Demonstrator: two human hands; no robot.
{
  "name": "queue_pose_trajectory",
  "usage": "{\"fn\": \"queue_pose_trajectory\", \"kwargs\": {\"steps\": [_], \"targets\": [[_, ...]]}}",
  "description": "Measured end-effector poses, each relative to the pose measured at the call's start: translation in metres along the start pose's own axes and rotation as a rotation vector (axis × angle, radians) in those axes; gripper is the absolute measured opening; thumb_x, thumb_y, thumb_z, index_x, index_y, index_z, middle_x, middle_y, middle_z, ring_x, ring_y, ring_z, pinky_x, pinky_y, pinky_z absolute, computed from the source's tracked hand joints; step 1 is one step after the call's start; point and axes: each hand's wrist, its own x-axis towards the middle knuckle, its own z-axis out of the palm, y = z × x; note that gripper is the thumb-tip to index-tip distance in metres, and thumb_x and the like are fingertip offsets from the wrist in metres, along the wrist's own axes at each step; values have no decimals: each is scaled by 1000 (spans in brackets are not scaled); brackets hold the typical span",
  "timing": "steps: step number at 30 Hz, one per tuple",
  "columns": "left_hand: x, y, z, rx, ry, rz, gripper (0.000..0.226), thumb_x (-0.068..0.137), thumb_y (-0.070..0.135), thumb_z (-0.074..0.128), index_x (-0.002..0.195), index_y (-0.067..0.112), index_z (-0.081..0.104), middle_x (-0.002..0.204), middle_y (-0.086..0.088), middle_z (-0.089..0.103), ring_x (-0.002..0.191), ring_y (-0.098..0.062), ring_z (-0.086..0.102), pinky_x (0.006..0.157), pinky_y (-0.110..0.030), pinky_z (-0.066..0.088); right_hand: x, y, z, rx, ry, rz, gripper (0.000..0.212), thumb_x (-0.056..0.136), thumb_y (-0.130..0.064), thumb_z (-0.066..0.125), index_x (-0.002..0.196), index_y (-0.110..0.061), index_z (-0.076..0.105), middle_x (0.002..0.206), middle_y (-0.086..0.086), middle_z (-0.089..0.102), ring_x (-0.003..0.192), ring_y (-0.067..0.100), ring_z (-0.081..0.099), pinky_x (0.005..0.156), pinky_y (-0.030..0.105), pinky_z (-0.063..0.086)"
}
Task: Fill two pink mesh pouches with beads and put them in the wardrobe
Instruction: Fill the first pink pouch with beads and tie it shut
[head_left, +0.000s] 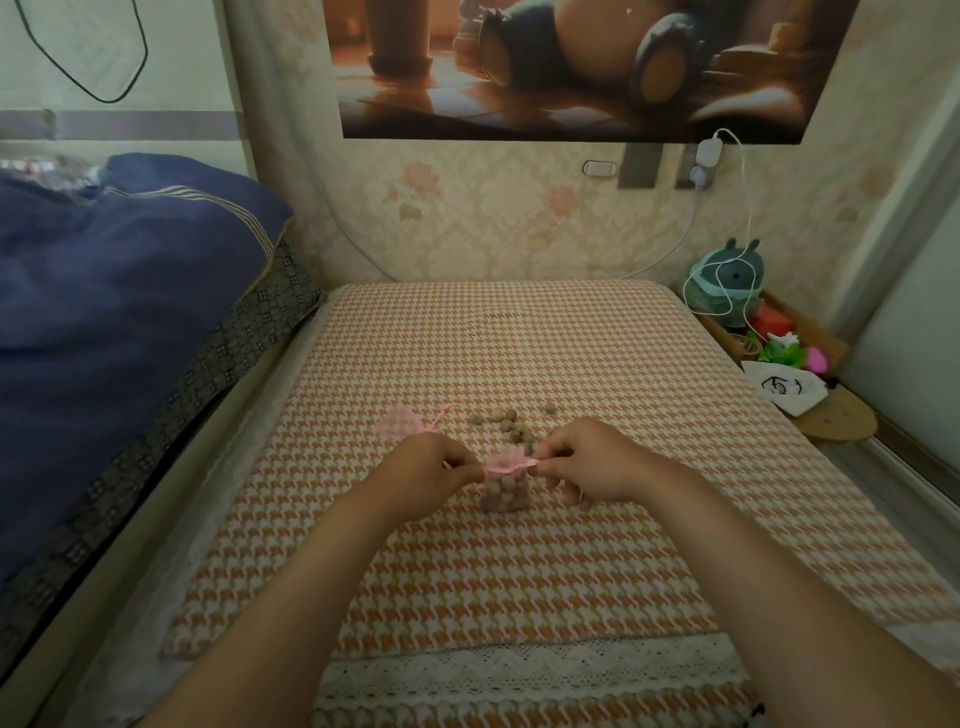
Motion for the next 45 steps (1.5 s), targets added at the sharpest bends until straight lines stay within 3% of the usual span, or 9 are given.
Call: {"fn": "queue_pose_trajectory", "kwargs": {"steps": [7,13,16,19,25,30,36,41,45], "targets": [[2,-8,-8,-90,-91,-51,22,99,24,58,83,17,72,72,4,69,52,-3,55,51,-17,44,4,5,-8,51,64,74,20,96,-15,71,77,-15,76,71,2,75,51,14,66,53,30,59],[6,-12,-5,-52,-55,-65,23,97,25,59,76,21,69,71,4,69,63,-14,61,63,-31,51,9,7,-9,17,60,93,14,96,-15,70,84,-11,78,73,3,75,54,17,67,57,37,62],[7,-7,6,-98,-8,-60,14,92,39,64,99,27,66,90,6,66,81,-13,61,69,-27,48,10,8,-6,-64,10,54,13,93,-23,75,81,-22,79,77,-2,77,73,19,74,69,39,63],[10,-3,18,-132,-29,-35,36,85,50,69,115,30,64,103,16,63,94,-6,60,75,-22,45,10,6,-3,-106,-11,-12,9,89,-29,78,80,-29,80,90,-12,76,92,9,71,87,36,59],[14,3,25,-159,56,37,18,84,36,76,94,21,77,68,14,63,59,2,50,56,-15,36,8,-2,4,48,79,-82,41,79,-64,76,108,-40,62,109,-16,64,97,7,64,79,31,54],[14,8,24,-140,105,9,24,78,41,79,88,19,78,67,6,67,58,-2,53,55,-18,39,10,-11,8,-122,185,-235,14,84,-50,78,90,-38,74,92,-21,70,82,-3,64,81,32,60],[14,9,22,-65,65,-12,31,71,48,83,83,21,73,72,5,68,60,-5,55,53,-14,39,8,-17,5,-275,192,-232,16,83,-50,78,80,-35,74,89,-19,70,80,1,64,76,36,59],[15,11,22,-86,47,-8,32,75,41,81,90,13,73,76,-6,67,65,-13,53,63,-28,44,7,-19,3,-397,150,-261,23,89,-55,68,101,-36,70,105,-17,66,92,2,60,81,33,55],[16,11,23,-122,-12,-24,27,81,34,78,100,16,71,78,8,62,69,-8,55,68,-24,47,8,-22,4,-404,164,-274,13,88,-45,74,88,-33,70,100,-14,66,94,7,61,80,33,53]]}}
